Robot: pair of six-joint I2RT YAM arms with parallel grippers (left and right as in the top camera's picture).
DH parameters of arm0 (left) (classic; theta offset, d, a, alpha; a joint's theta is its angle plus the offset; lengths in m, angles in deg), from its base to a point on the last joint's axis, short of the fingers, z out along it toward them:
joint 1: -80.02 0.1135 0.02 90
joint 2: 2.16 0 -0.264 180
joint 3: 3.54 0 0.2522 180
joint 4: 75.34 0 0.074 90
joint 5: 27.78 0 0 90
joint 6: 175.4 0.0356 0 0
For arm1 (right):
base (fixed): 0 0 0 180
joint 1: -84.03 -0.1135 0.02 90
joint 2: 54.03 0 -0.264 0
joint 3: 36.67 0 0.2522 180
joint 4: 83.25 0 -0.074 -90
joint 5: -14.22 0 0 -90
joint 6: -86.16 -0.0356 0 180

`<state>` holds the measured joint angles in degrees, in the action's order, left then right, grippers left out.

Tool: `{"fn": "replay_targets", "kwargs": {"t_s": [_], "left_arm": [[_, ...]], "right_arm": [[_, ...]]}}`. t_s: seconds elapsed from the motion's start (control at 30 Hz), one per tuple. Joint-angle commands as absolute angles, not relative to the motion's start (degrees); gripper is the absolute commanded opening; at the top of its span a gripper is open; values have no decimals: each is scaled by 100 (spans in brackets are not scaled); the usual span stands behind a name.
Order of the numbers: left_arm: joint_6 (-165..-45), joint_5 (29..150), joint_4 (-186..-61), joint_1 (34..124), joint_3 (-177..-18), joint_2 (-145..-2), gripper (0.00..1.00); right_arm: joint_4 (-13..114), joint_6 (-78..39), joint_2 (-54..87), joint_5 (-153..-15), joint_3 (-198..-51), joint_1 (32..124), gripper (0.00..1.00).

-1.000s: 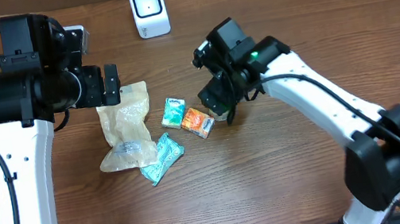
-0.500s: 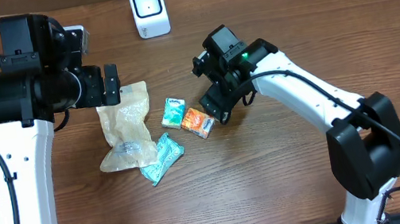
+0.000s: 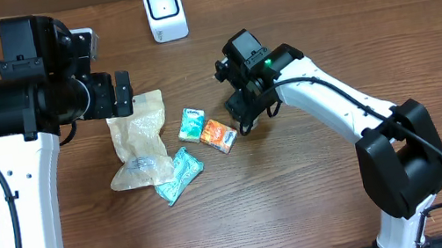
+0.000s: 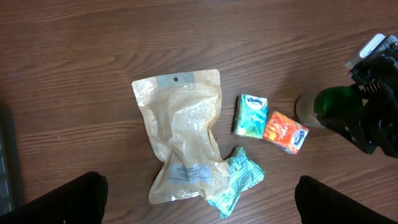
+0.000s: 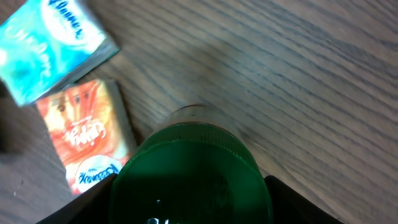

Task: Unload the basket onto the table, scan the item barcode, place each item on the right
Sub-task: 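Lower the right gripper onto the green-capped jar and close on it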

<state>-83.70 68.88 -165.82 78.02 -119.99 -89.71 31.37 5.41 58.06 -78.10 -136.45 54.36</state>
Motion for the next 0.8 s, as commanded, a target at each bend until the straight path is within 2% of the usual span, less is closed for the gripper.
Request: {"fn": "replay_targets", "kwargs": {"t_s": [0.0,0.13,0.2,0.23,0.33,0.47,0.6,0.67,0.77], "left_arm": [[-8279,6927,-16578,7813,-12093,-8984,100],[-8279,6927,-16576,7811,-12093,-8984,99],[-8279,6927,-16576,7813,-12093,-8984,100],[-8279,6927,-16576,7813,-12093,-8984,100],[-8279,6929,-16578,7811,-12093,-8984,100],[-8279,6927,-16576,7811,-12093,-8984,99],[-8279,6927,-16576,7813,-12093,-8984,100],[-8279,6929,-16576,7813,-12093,-8984,100],[-8279,6927,-16576,7811,-12093,-8984,100]], "right_arm": [[3159,-440,5795,-7303,-13667,5454,67],[3102,-2088,5795,-6980,-13676,5454,66],[3030,-2986,5795,-6982,-13676,5454,56],[2991,-3528,5795,-6991,-13676,5454,55],[3010,-4418,5795,-7301,-13676,5452,56],[3238,-4632,5795,-7795,-13676,5454,75],[3279,-4884,5784,-7885,-13702,5454,81],[3203,-4870,5784,-7719,-13792,5454,89],[3111,-4224,5771,-7566,-14028,5454,99]]}}
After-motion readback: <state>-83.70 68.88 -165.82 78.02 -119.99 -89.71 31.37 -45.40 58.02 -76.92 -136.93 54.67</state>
